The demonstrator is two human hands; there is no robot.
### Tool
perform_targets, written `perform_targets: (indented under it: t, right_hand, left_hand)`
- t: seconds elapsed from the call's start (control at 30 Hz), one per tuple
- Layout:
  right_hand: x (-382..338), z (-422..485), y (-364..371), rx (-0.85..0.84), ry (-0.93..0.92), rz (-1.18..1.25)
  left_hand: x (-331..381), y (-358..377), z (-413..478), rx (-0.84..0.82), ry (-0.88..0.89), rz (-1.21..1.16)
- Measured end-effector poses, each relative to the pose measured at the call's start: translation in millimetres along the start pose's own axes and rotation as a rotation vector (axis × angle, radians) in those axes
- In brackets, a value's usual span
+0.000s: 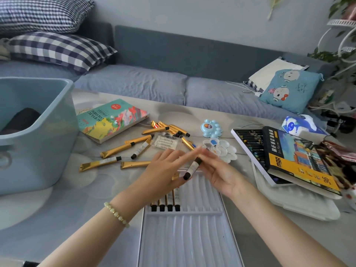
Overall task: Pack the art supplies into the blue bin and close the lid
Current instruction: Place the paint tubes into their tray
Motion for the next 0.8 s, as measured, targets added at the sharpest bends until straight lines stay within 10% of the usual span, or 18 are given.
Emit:
perform_targets:
  t: [0.17, 0.63, 0.8]
  right_hand:
    - [-13.5, 4.8, -10.4, -0.004, -0.177, -0.104]
    - [17.5, -0.1, 8.9, -0.221, -0.067, -0.539]
    - [20.2, 7.2, 6.5, -0.151, -0.344, -1.134]
  left_hand:
    - [-38.4, 19.8, -11.0, -0.163, -0.444, -0.22]
    - [-39.1, 31.9, -17.0, -0.191, -0.525, -0.175]
    - [-38.9, 30.9, -18.3, -0.174, -0.542, -0.175]
Point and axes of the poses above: each hand's wrist, its own z-axis towards the middle knuckle, its own y-axis out of the palm, x = y × z, the point moved 5 cm from there along z, towards the middle knuckle, and after that the axes turned 6 degrees about z, right-handed, at the moved point
